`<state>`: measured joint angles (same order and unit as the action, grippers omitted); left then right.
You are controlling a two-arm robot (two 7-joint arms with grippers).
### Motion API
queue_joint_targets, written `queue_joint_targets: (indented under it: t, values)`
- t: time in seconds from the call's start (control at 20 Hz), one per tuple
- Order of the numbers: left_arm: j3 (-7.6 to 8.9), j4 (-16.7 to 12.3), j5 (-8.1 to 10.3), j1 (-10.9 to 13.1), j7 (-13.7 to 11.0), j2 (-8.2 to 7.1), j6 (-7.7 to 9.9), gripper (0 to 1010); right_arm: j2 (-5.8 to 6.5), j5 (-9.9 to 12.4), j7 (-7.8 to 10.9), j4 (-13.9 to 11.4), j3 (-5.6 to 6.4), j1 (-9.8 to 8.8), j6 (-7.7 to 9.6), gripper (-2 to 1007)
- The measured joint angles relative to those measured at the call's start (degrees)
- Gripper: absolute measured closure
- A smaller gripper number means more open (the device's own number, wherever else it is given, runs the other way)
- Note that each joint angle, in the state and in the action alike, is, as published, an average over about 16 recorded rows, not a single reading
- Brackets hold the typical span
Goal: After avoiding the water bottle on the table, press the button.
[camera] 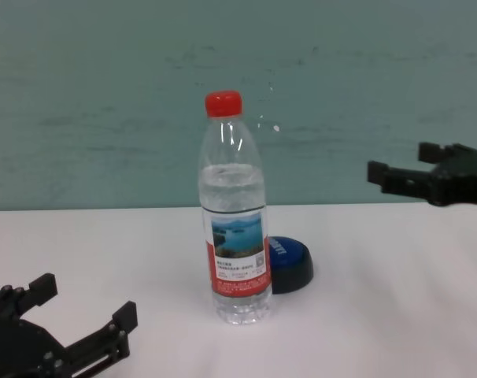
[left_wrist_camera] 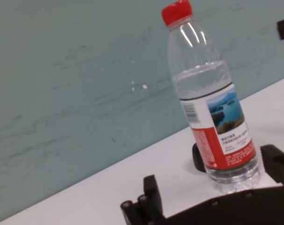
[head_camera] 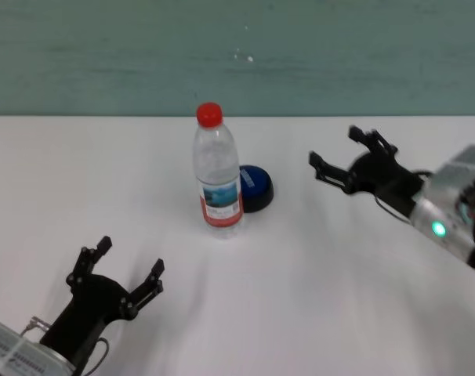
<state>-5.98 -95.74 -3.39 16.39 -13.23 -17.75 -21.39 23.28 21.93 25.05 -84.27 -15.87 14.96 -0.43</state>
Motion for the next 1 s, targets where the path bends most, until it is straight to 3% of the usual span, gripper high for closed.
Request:
queue_joint_targets:
  t: [0.25,0.5,0.75,1.0]
  values:
    - [0.0,0.0,0.0,0.0,0.0,0.0,0.0,10,1.8,1.7,-0.82,-5.1,1.31,-4.66,0.01,1]
    - [0.0,0.0,0.0,0.0,0.0,0.0,0.0,10,2.5,2.9,-2.0,-8.9,2.31,-8.78,-0.7,1]
    - [0.0,0.0,0.0,0.0,0.0,0.0,0.0,10,2.03,3.5,-3.29,-10.9,2.82,-11.95,-1.76,1]
    - [0.0,0.0,0.0,0.0,0.0,0.0,0.0,10,0.5,2.5,-5.33,-11.4,2.75,-14.3,-2.65,1]
